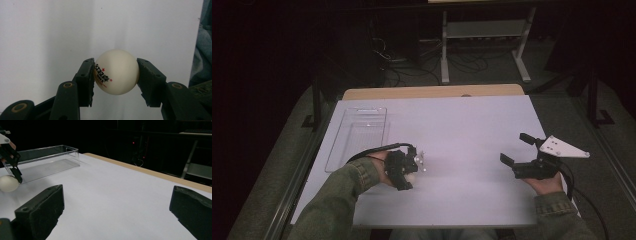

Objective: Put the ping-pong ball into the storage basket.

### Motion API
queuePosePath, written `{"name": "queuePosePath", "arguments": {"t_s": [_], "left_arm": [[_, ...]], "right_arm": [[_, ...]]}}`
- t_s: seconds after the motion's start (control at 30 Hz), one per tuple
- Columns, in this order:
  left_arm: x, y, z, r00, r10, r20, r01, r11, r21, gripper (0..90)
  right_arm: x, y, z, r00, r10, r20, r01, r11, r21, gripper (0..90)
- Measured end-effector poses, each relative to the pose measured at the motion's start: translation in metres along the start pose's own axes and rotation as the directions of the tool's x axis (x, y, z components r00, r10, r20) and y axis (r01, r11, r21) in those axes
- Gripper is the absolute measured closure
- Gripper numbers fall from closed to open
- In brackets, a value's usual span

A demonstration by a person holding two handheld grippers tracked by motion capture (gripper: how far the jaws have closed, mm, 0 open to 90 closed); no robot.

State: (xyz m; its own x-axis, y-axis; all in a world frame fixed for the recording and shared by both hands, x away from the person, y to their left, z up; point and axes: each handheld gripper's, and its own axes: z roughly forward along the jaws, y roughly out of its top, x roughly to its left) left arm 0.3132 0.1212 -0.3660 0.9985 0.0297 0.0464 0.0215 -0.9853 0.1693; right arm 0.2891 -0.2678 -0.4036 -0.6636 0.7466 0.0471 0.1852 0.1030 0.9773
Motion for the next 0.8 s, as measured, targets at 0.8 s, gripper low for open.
{"name": "queuePosePath", "arguments": {"t_s": [0.8], "left_arm": [[0.004, -0.007, -0.035, 0.9998, 0.001, -0.019, -0.001, 1.0000, -0.002, 50.5]], "right_arm": [[-0.003, -0.005, -0.011, 0.9989, 0.037, 0.029, -0.036, 0.999, -0.005, 0.0]]}}
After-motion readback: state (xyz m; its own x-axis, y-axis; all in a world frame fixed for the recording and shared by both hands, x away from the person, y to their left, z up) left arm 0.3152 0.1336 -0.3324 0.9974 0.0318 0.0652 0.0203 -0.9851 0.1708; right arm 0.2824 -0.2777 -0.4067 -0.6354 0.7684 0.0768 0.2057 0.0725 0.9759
